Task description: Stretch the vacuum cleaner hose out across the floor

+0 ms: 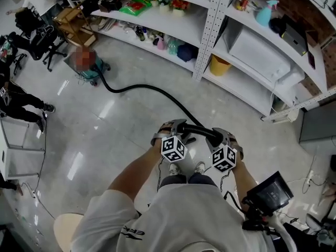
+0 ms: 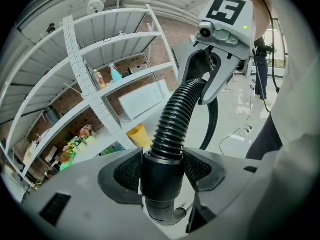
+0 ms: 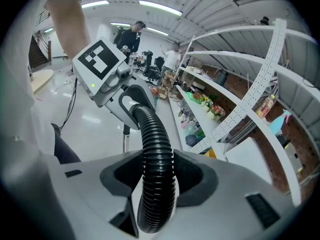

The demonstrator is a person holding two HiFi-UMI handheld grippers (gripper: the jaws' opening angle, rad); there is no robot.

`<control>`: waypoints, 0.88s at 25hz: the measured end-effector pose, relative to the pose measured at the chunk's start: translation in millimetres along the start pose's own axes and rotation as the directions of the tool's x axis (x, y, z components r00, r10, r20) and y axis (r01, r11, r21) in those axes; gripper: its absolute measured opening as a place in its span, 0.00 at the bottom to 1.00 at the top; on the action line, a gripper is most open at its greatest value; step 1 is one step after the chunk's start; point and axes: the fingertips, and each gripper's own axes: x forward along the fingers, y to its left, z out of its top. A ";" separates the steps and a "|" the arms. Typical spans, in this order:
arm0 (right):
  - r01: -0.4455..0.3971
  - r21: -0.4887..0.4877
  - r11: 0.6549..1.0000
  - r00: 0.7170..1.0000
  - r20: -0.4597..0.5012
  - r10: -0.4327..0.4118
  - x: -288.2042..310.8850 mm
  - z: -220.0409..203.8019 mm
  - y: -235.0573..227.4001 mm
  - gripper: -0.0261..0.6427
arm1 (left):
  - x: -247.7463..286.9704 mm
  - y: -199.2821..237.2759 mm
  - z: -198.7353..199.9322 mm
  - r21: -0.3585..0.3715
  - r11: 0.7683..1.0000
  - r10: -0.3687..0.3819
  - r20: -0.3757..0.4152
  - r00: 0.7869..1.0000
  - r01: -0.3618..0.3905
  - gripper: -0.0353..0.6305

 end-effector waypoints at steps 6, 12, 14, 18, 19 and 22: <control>-0.032 0.005 0.999 0.999 -0.020 0.032 -14.3 -42.2 16.4 0.31 | 15.2 -48.0 7.7 -0.029 0.999 -0.039 -0.016 0.999 0.039 0.41; -0.058 0.014 0.998 0.998 -0.021 0.059 -44.5 -94.4 21.1 0.31 | 29.0 -95.6 40.9 -0.042 0.998 -0.042 -0.034 0.999 0.040 0.41; -0.058 0.024 0.998 0.998 -0.017 0.059 -55.1 -111.1 19.6 0.31 | 33.6 -107.8 55.2 -0.038 0.999 -0.033 -0.034 0.999 0.032 0.41; -0.051 0.049 0.998 0.999 -0.007 0.051 -76.7 -145.5 14.2 0.31 | 43.3 -131.6 85.5 -0.021 1.000 -0.022 -0.032 0.999 0.022 0.41; -0.049 0.055 0.997 0.999 -0.003 0.049 -82.7 -154.4 13.0 0.31 | 46.0 -138.1 93.3 -0.012 1.000 -0.022 -0.032 0.999 0.022 0.41; -0.038 0.068 0.997 0.999 0.013 0.038 -98.6 -178.0 9.3 0.31 | 54.4 -155.5 113.8 0.012 1.000 -0.016 -0.032 0.999 0.016 0.41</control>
